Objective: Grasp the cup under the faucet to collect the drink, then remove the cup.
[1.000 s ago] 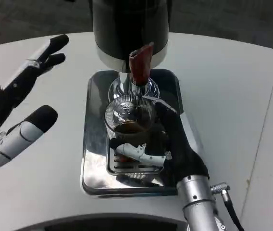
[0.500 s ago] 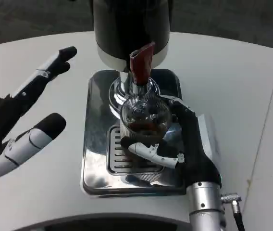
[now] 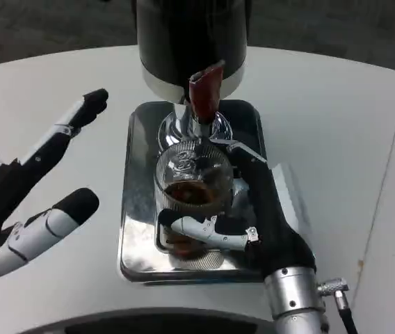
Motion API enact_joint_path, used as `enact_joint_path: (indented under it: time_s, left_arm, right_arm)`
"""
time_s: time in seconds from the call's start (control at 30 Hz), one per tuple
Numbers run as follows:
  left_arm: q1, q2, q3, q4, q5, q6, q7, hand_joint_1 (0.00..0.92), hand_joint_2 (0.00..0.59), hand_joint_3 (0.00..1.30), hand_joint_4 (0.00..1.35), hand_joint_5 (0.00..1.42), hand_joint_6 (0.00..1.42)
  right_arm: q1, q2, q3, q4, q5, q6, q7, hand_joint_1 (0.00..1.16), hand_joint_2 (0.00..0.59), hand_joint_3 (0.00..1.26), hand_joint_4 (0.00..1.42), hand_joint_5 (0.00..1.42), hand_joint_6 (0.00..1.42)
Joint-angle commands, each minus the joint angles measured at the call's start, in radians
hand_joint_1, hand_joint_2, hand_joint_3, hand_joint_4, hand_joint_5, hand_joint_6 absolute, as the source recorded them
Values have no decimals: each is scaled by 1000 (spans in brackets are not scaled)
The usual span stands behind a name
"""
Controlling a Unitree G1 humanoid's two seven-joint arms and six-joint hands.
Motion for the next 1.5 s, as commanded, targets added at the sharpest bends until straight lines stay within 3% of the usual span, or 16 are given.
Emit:
enact_joint_path:
  time_s: [0.03,0.3,0.5,0.7,0.8,1.07,1.27,1.5]
  left_arm:
    - [32,21,22,-17,19,-16,-5,0,168,16,0,0,0]
    - [59,37,45,-16,44,-28,-1,0,168,7,0,0,0]
    - [91,56,76,-38,134,-18,13,0,166,0,0,0,0]
    - [134,62,91,-80,272,53,38,0,151,0,0,0,0]
    - [154,69,93,-108,357,66,45,0,93,0,0,0,0]
    - [224,141,45,-162,543,148,-12,0,109,0,0,0,0]
    - [253,122,30,-193,632,156,32,0,97,0,0,0,0]
    - [303,54,42,-234,700,146,139,0,89,0,0,0,0]
  right_arm:
    - [27,-11,21,-60,-8,8,44,1096,123,722,970,961,1291]
    - [90,-26,33,-144,-17,31,97,1096,120,726,971,961,1296]
    - [162,-43,31,-283,-34,84,137,1096,120,734,982,961,1301]
    - [204,-51,30,-372,-40,119,170,1096,120,743,983,972,1319]
    - [208,-55,33,-407,-45,134,188,1092,119,746,983,972,1321]
    - [250,-67,40,-496,-34,155,249,1088,119,755,983,983,1326]
    - [288,-72,58,-566,-50,172,289,1093,119,756,994,984,1329]
    - [323,-77,98,-682,-80,206,348,1095,120,761,1004,988,1330]
